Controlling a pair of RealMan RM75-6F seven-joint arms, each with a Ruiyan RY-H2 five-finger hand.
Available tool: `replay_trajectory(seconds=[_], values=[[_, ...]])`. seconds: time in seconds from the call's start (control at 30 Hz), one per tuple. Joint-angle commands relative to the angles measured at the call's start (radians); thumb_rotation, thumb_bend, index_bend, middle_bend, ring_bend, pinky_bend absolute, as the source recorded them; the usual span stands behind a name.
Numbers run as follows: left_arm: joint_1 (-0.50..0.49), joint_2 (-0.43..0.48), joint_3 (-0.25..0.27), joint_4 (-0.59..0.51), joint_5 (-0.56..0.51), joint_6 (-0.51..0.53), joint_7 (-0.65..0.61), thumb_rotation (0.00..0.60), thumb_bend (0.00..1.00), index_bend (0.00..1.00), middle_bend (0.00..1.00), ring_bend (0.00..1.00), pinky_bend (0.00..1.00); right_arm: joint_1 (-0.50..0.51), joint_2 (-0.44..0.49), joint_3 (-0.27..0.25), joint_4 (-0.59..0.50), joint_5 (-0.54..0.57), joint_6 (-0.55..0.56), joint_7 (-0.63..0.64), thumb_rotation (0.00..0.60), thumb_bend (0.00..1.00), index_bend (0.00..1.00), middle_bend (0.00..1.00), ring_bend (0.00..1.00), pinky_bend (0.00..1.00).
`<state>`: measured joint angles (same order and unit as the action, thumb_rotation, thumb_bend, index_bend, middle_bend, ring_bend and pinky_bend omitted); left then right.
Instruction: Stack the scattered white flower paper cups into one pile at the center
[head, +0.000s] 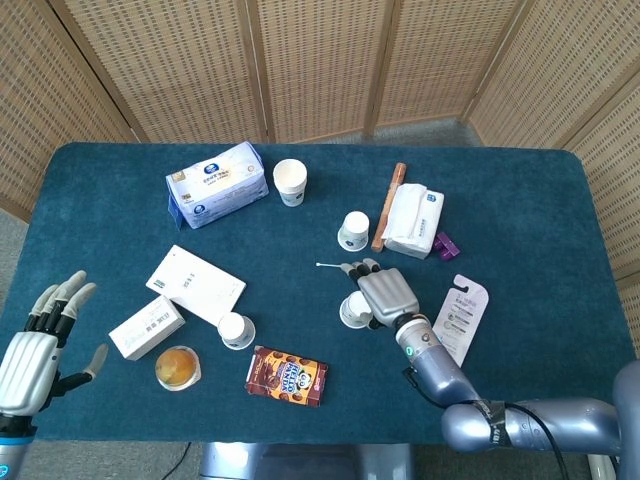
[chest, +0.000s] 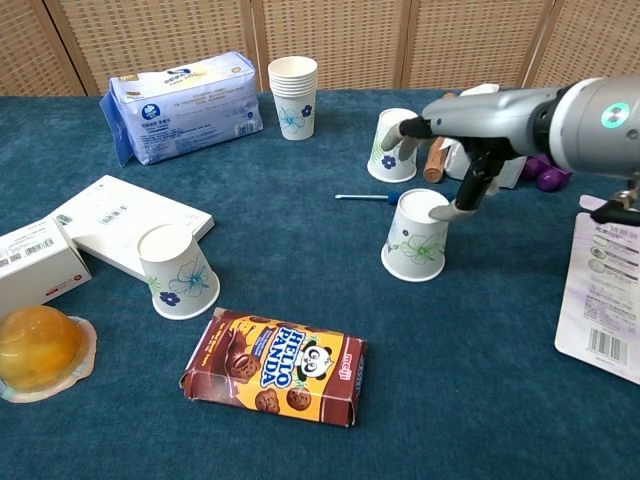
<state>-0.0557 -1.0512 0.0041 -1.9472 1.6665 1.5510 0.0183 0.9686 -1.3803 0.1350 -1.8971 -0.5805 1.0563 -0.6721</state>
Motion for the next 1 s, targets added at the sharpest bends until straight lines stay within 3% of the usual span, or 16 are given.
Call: replay_trajectory(seconds=[0.03,0.13,0.4,0.7,1.0], values=[[-0.008,0.010,0.000,-0.010,-0.008,-0.016,0.012,0.600,0.45,0.00,0.00,0.00,0.05,-0.016,0.024,-0.005,-0.023,-0.023,0.023,0.011,0.600,0.36,0.00,0.12,0.05,0.58],[-0.020,0.024,0.002,-0.025,-0.012,-0.042,0.025,0.600,0.45,0.00,0.00,0.00,0.05,-0.039,0.052,-0.014,-0.048,-0.051,0.052,0.024,0.600,0.36,0.00,0.11,0.02,0.52],[-0.069,0.073,0.015,-0.078,-0.049,-0.159,0.085,0.600,0.45,0.00,0.00,0.00,0.04,-0.105,0.130,-0.032,-0.108,-0.141,0.108,0.073,0.600,0.36,0.00,0.11,0.01,0.50],[-0.128,0.075,-0.002,-0.127,-0.114,-0.258,0.190,0.600,0.45,0.00,0.00,0.00,0.04,-0.243,0.175,-0.073,-0.075,-0.397,0.240,0.191,0.600,0.36,0.01,0.11,0.02,0.43],[-0.221,0.007,-0.046,-0.179,-0.293,-0.379,0.380,0.600,0.45,0.00,0.00,0.00,0.10,-0.356,0.219,-0.087,-0.025,-0.527,0.294,0.324,0.600,0.36,0.02,0.12,0.02,0.43]])
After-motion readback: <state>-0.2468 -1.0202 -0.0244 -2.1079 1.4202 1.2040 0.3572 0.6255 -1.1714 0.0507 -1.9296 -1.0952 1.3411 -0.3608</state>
